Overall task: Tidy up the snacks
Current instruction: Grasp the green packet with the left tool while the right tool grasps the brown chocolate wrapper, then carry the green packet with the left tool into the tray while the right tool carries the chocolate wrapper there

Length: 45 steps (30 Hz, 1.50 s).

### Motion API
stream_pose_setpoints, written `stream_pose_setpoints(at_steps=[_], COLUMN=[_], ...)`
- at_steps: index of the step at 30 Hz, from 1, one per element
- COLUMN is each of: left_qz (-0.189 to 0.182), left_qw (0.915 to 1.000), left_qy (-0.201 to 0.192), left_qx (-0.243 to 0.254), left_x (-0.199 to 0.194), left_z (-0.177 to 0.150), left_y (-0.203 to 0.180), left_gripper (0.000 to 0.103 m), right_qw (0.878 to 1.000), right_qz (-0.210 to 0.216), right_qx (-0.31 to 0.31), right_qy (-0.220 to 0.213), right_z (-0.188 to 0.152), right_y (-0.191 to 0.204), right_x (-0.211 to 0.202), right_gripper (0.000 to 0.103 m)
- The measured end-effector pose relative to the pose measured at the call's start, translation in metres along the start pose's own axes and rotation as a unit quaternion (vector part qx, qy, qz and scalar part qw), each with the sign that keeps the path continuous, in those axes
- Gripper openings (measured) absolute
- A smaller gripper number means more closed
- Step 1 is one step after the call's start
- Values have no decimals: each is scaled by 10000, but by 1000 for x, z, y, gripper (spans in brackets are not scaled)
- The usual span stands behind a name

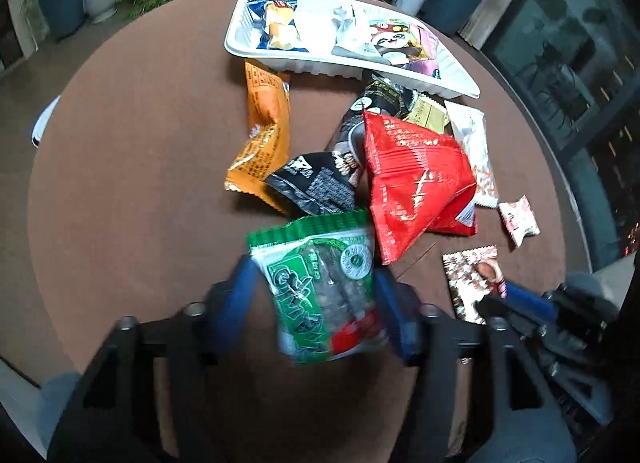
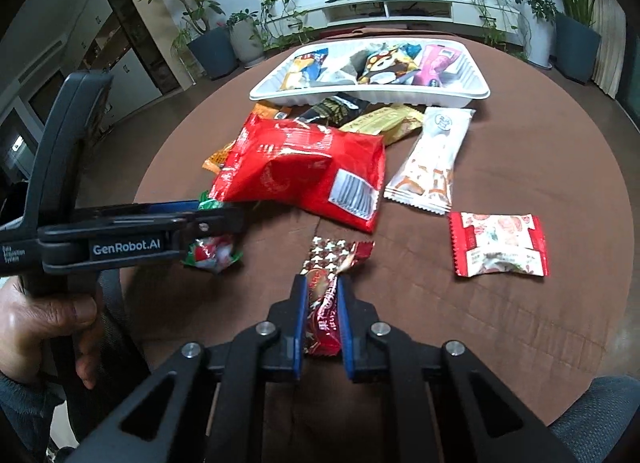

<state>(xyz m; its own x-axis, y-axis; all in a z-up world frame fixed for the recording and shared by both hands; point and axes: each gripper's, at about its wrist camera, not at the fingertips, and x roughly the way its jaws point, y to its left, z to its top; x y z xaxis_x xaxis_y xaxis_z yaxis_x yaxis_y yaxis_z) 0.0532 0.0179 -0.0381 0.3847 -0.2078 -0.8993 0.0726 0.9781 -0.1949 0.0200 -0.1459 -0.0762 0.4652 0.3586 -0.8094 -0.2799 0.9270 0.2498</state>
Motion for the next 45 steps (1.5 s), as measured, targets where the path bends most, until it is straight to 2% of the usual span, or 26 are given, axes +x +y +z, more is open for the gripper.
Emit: stream_pose_setpoints(at_steps=[2, 6, 8, 9, 13, 16, 21, 26, 32, 37, 40, 41, 42, 43, 44, 45], left_qz=[18, 388, 395, 385, 372, 250, -330, -683, -823, -831, -823, -821, -832, -850, -869, -883], left_qw=[9999, 9971, 9959, 9960, 9950, 9959, 9981, 9969, 9954, 9955, 9956, 9956, 9956, 9955, 9954, 9953], left_qy=[-2, -13, -46, -53, -56, -62, -195, -337, -495, -455, -437, -424, -406, -378, -356, -343], left_qx=[120, 653, 811, 809, 931, 870, 487, 202, 49, 82, 102, 140, 159, 179, 196, 206], left_x=[0, 1, 0, -1, -8, -13, -30, -47, -58, -54, -50, -50, -48, -46, -44, -42], left_z=[-2, -10, -14, -15, -20, -25, -31, -31, -25, -26, -29, -30, -31, -32, -34, -35], left_y=[0, -16, -19, -18, -12, -6, 4, 14, 26, 24, 23, 20, 19, 16, 14, 12], left_gripper=[49, 48, 43, 33, 29, 26, 25, 25, 25, 25, 25, 25, 25, 25, 25, 25], right_qw=[10000, 9999, 9999, 9999, 10000, 10000, 9999, 9996, 9991, 9997, 9999, 9998, 9994, 9984, 9972, 9963], right_qz=[-1, -63, -83, -81, -49, -45, 64, 224, 155, 106, -72, -162, -282, -447, -609, -709], right_qx=[16, -81, -130, -131, -80, -83, -71, 168, 309, 210, 16, -54, -157, -266, -359, -429], right_qy=[4, 0, 0, 3, -9, -32, -56, -107, -228, -59, 72, 95, 143, 204, 252, 238], right_z=[-1, 0, 0, 0, 0, 1, 2, 6, 13, 10, 6, 5, 4, 4, 2, 0], right_y=[0, 2, 4, 4, 3, 4, 4, -7, -21, -22, -14, -11, -8, -5, -1, 2], right_x=[0, 1, 0, 0, -2, -3, -9, -17, -27, -22, -21, -21, -20, -17, -14, -13], right_gripper=[16, 16, 16, 15, 14, 13, 10, 9, 6, 5, 6, 9, 28, 56, 66, 68])
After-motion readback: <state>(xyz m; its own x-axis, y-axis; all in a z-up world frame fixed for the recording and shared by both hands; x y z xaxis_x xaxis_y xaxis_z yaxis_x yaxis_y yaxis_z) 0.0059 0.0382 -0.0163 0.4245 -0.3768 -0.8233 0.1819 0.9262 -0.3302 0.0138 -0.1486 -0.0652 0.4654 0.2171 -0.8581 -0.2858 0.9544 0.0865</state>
